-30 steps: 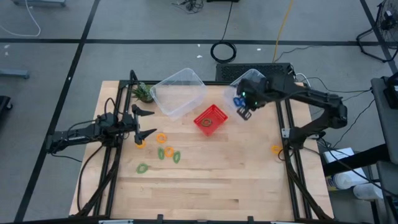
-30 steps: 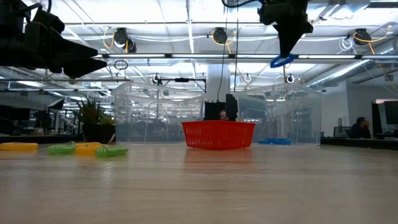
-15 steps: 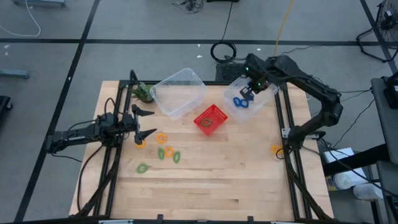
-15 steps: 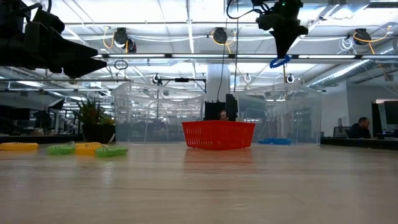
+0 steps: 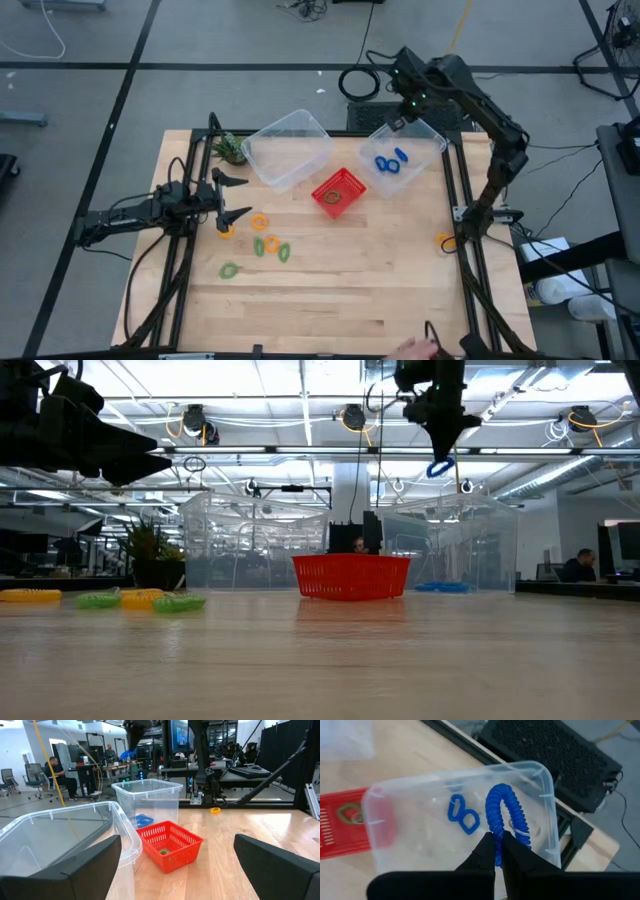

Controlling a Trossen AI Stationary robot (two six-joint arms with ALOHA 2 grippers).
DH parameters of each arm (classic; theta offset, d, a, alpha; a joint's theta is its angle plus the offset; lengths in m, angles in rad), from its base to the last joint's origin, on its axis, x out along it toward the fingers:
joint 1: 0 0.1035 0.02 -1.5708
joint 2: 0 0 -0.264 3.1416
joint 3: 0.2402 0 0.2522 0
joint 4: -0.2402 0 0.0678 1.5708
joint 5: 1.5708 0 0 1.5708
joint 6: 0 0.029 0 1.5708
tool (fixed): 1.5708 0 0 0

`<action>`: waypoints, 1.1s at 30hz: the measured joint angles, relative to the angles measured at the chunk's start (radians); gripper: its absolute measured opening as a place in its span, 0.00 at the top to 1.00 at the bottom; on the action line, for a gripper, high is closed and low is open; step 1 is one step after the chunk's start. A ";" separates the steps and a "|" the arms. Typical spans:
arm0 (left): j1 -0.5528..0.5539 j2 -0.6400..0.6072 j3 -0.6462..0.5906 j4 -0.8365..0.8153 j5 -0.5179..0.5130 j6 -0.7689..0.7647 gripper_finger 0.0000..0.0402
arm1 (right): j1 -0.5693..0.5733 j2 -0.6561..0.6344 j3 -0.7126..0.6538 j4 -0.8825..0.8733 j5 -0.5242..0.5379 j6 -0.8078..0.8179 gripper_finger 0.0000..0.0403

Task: Sort spring keychains
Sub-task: Put the blue spring keychain into the right transparent bin

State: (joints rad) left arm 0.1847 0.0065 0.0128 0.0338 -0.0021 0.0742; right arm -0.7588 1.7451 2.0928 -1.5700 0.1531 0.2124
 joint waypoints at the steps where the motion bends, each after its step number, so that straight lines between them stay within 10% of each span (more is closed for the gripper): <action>1: 0.000 0.000 0.000 0.000 0.000 0.000 0.02 | -0.010 0.006 -0.013 0.000 -0.001 0.000 1.00; 33: 0.000 0.000 0.000 0.000 0.000 0.000 0.02 | -0.060 -0.079 -0.781 0.587 -0.080 -0.051 1.00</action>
State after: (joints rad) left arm 0.1845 0.0067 0.0124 0.0337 -0.0021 0.0742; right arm -0.8187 1.6657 1.3122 -0.9830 0.0727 0.1614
